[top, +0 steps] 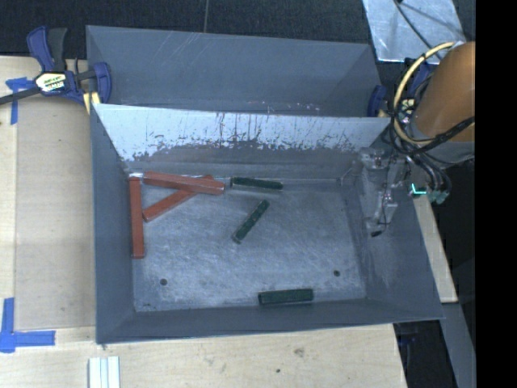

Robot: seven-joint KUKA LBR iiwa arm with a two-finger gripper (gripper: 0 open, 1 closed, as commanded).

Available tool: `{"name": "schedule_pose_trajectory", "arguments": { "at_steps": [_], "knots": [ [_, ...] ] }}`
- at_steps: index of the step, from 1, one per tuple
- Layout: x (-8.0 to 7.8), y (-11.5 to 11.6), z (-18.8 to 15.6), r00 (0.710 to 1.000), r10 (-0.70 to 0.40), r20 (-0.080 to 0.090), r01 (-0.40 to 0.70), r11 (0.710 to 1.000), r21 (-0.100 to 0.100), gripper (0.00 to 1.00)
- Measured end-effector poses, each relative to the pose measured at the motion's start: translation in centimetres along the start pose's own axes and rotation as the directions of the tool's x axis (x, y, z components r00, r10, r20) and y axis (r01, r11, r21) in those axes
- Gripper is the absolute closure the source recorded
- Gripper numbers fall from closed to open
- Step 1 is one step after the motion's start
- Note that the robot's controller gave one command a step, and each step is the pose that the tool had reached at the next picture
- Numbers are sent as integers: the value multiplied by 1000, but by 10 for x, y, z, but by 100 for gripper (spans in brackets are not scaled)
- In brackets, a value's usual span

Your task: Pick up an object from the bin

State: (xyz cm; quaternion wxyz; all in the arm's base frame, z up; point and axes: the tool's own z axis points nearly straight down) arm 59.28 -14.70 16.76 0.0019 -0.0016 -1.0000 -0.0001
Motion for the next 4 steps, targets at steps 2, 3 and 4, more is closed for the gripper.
{"name": "schedule_pose_trajectory", "arguments": {
  "at_steps": [2, 3, 4],
  "knots": [
    [-29, 114, 100, 990, 143, -4, -143, 990, -1, 0],
    [-12, 177, 97, 977, -212, 5, 212, 977, -1, 0],
    [-12, 176, 97, 977, -211, 6, 211, 977, 1, 100]
  ]
}}
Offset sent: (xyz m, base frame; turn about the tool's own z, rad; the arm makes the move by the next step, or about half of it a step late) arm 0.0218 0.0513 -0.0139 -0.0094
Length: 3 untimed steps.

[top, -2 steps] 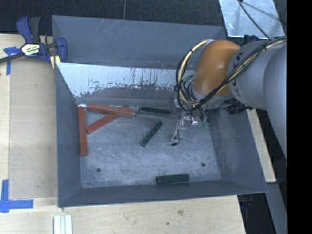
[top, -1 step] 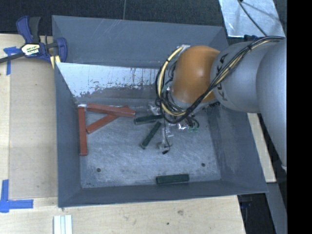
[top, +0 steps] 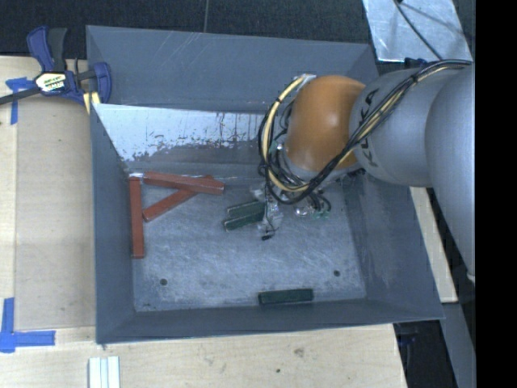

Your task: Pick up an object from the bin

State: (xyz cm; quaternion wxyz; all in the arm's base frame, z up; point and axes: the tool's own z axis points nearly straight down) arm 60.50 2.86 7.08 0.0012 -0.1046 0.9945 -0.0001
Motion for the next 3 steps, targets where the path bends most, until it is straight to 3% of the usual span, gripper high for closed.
{"name": "schedule_pose_trajectory", "arguments": {
  "at_steps": [1, 2, 3],
  "knots": [
    [44, -62, 1, 974, -228, -3, 228, 974, 1, 100],
    [143, -150, -26, 957, -290, -3, 290, 957, 2, 100],
    [143, -116, -177, 858, -514, 5, 514, 858, 6, 100]
  ]
}}
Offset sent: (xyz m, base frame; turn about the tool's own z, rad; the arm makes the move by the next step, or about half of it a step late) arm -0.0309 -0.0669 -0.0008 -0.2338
